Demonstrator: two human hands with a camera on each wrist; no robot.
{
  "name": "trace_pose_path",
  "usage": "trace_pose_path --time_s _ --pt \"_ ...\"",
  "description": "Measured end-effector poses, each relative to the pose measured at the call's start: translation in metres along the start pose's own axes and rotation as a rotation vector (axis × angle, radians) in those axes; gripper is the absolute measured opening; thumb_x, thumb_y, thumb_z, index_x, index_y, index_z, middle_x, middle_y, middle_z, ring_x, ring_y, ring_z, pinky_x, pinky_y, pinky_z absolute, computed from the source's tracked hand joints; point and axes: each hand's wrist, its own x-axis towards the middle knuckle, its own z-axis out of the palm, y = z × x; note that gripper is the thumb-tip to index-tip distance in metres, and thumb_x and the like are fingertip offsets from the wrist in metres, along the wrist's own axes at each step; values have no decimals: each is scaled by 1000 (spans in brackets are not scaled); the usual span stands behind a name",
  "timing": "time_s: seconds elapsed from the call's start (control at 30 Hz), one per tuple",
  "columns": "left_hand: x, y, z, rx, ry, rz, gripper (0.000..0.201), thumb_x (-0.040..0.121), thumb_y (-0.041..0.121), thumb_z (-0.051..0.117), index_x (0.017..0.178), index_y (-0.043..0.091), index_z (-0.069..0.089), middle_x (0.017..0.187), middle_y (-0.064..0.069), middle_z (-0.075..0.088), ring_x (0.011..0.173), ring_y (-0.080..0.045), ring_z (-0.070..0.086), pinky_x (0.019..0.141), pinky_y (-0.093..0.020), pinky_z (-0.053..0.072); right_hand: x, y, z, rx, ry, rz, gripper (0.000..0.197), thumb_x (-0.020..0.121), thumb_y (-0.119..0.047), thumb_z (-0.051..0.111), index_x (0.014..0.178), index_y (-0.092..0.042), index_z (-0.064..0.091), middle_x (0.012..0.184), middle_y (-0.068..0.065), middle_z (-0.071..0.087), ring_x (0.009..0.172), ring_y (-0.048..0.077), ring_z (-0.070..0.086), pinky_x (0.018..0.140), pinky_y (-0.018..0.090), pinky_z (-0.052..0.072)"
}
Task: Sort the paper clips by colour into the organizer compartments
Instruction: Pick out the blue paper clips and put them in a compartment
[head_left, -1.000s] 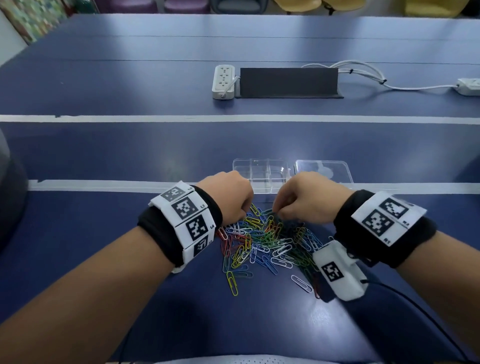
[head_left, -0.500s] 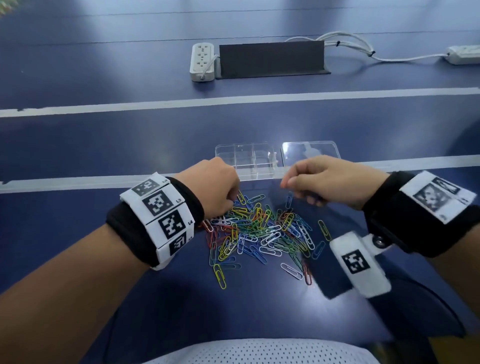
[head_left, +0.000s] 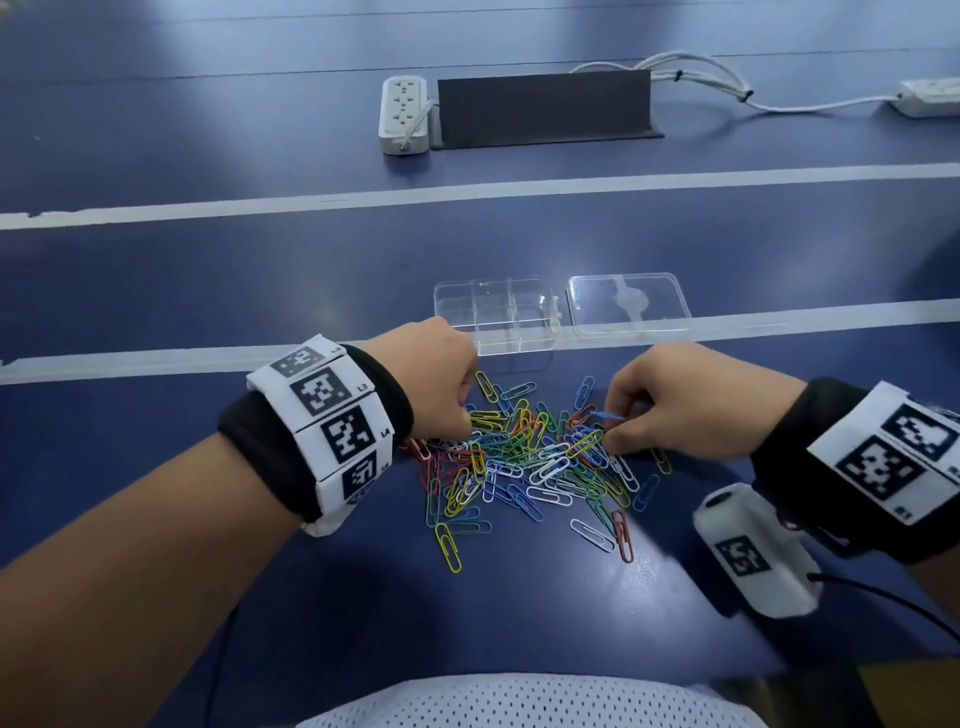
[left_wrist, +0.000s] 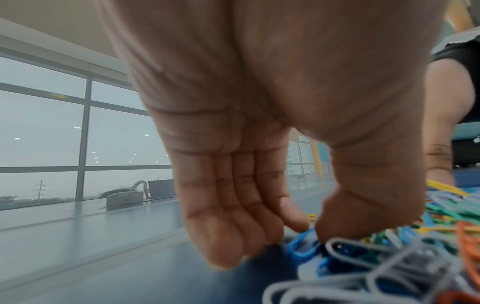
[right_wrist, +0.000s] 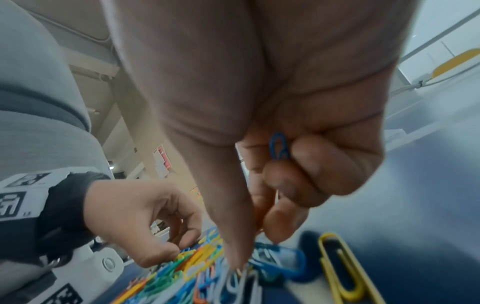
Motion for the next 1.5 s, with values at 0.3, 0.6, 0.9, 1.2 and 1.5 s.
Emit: trace_pose_path --time_s 0.3,0.6,0.9,1.2,1.5 --pt "-12 -12 -3 -227 126 20 15 73 12 59 80 24 54 59 8 53 54 -1 46 62 -21 43 7 13 -9 365 -33 -16 7 81 -10 68 81 -16 65 66 9 69 50 16 54 59 25 48" --pt "-15 -12 -1 -169 10 25 6 76 18 57 77 23 56 64 9 53 60 -1 46 61 -23 42 15 -5 2 -50 80 -105 10 80 -26 69 89 -24 73 58 -13 53 55 0 47 53 12 34" --pt "-13 -11 0 -76 -54 51 14 75 31 67 88 28 66 79 10 57 81 -14 56 82 -32 52 18 -4 4 -77 90 -101 12 82 -28 64 83 -20 73 61 -15 56 62 6 53 56 12 37" --pt "-16 -13 -1 -133 -47 16 7 78 21 59 75 26 62 73 8 60 71 -12 55 74 -29 52 11 -1 -4 19 76 -108 24 88 -15 54 103 -27 67 59 -16 51 54 -5 47 57 0 36" --pt "-16 -13 -5 -394 26 -12 10 83 15 55 83 25 55 69 4 64 57 -7 50 62 -20 43 17 1 -13 818 -30 151 29 91 -1 39 78 -5 64 71 12 62 53 19 57 47 20 50"
